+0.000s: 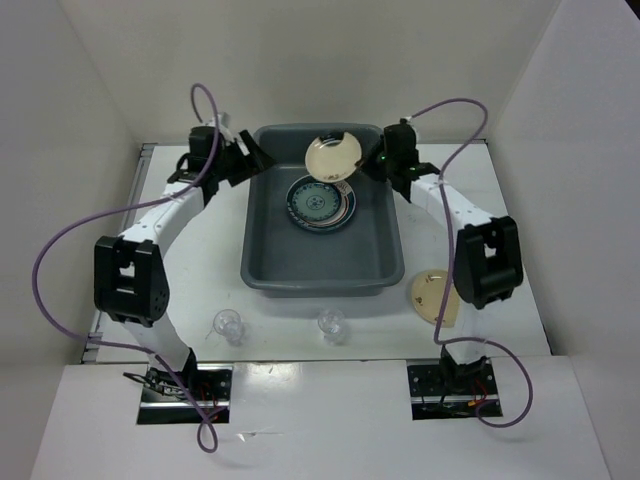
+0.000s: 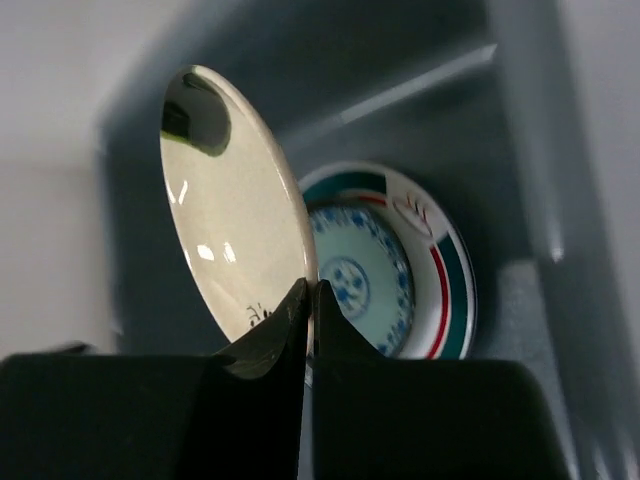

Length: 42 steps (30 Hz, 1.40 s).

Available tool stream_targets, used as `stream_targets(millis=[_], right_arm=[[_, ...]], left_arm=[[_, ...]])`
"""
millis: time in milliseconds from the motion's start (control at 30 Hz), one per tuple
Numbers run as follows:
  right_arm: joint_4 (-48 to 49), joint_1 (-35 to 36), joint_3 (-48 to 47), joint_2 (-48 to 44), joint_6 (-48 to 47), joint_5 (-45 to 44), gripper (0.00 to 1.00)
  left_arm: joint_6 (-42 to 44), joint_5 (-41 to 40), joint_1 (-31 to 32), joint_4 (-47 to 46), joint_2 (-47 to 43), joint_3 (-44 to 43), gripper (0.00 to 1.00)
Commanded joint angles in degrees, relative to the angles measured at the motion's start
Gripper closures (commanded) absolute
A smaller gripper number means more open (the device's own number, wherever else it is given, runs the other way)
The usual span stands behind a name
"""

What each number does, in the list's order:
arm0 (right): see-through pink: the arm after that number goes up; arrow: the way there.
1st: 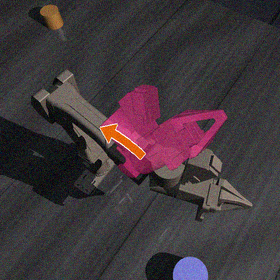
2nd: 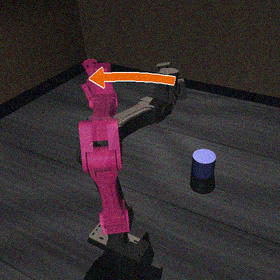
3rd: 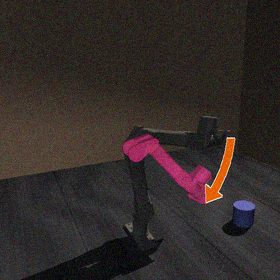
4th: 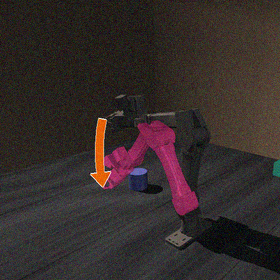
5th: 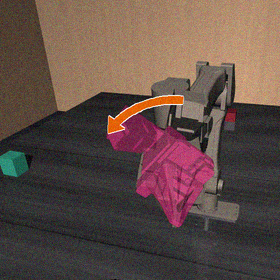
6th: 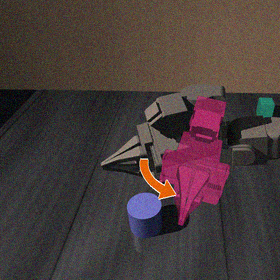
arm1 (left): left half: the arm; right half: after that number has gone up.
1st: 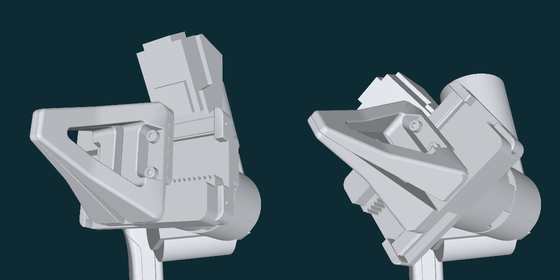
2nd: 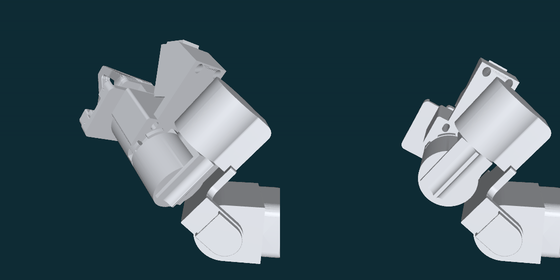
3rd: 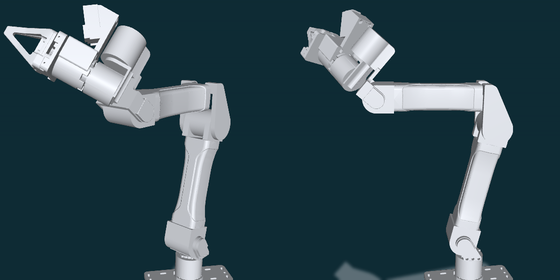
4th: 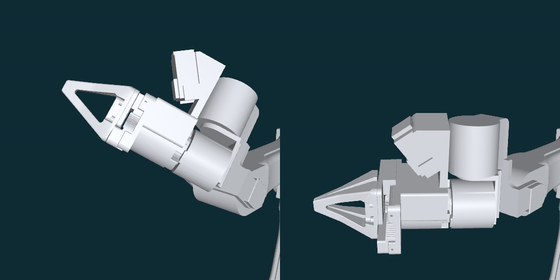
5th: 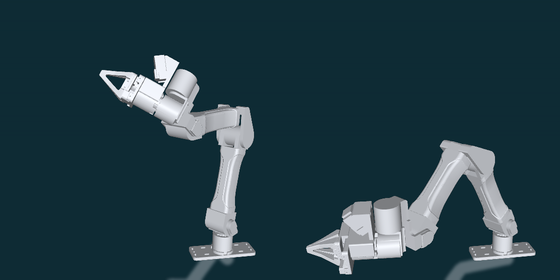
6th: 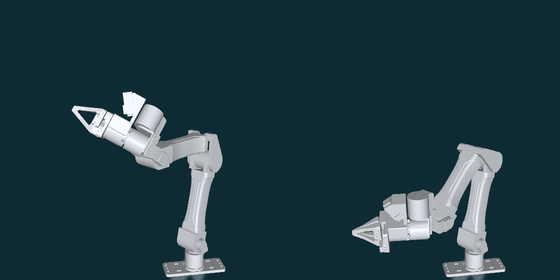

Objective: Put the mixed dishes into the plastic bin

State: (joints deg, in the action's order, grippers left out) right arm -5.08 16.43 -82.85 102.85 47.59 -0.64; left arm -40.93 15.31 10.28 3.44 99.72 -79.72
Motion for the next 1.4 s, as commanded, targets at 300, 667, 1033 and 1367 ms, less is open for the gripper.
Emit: stream_targets(millis=[300, 667, 1033, 1367], right_arm=[[-15.5, 6.3, -13.7, 13.2, -8.4, 5.7, 0.99], [-21.7, 6.3, -11.6, -1.0, -13.1, -1.3, 0.22], [-29.3, -13.9, 11.7, -24.5, -10.6, -3.2, 0.26], [-41.4, -23.2, 14.6, -18.5, -10.7, -3.7, 0.31]], left_arm=[[-2.0, 0.9, -6.8, -3.6, -6.7, 3.4, 0.18], [-2.0, 0.4, -6.8, -3.6, -6.7, 4.6, 0.18], [-2.5, 0.4, -6.8, -4.7, -7.3, 6.8, 0.18], [-3.5, 0.9, -6.8, -4.7, -6.7, 7.3, 0.18]])
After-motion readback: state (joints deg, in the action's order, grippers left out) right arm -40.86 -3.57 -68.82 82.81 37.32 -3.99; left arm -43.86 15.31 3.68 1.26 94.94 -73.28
